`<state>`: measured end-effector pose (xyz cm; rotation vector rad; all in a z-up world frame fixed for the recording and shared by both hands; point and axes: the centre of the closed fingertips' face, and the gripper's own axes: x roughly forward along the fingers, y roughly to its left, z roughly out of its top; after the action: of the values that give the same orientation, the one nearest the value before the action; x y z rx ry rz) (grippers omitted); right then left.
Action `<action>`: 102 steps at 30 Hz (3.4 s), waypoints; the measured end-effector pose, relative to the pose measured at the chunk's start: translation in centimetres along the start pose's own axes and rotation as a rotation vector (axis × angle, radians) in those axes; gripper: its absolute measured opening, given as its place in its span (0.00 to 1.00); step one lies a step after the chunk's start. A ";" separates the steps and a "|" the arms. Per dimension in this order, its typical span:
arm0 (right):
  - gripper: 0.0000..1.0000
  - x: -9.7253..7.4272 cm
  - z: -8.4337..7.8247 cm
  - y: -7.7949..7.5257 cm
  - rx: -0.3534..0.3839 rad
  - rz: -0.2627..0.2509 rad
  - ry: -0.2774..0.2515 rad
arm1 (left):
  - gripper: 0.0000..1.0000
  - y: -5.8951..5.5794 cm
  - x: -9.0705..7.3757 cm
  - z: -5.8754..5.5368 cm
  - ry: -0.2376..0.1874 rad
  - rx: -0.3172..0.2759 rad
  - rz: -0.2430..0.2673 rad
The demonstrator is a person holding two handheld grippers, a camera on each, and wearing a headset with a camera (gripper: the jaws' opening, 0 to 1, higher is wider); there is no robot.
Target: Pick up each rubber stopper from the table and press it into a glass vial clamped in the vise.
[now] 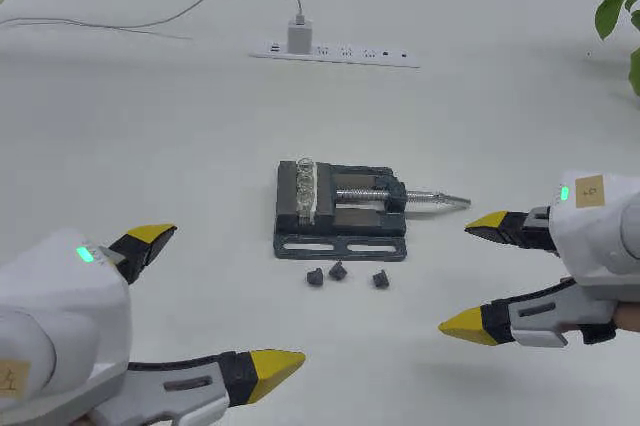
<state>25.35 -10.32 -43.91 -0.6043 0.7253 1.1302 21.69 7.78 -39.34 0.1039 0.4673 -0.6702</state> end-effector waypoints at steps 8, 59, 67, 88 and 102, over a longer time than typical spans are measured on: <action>0.55 1.2 0.0 0.1 -0.074 0.028 0.027 | 0.98 -0.2 0.2 -0.1 0.003 -0.001 -0.002; 0.16 6.5 0.9 0.7 -0.391 0.195 0.101 | 0.96 -0.3 0.4 -0.8 0.022 -0.035 -0.002; 0.12 6.7 1.1 0.6 -0.411 0.206 0.105 | 0.96 -0.1 0.2 -0.8 0.021 -0.044 0.005; 0.07 7.0 1.0 0.8 -0.447 0.222 0.111 | 0.95 -0.1 0.3 -1.1 0.024 -0.052 0.003; 0.07 5.6 2.7 1.0 -0.390 0.200 0.073 | 0.90 -0.7 0.7 -1.3 0.040 -0.009 -0.031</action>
<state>26.40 -4.72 -46.60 -0.9203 0.6408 1.4568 21.23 7.15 -40.82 0.1023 0.5115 -0.6971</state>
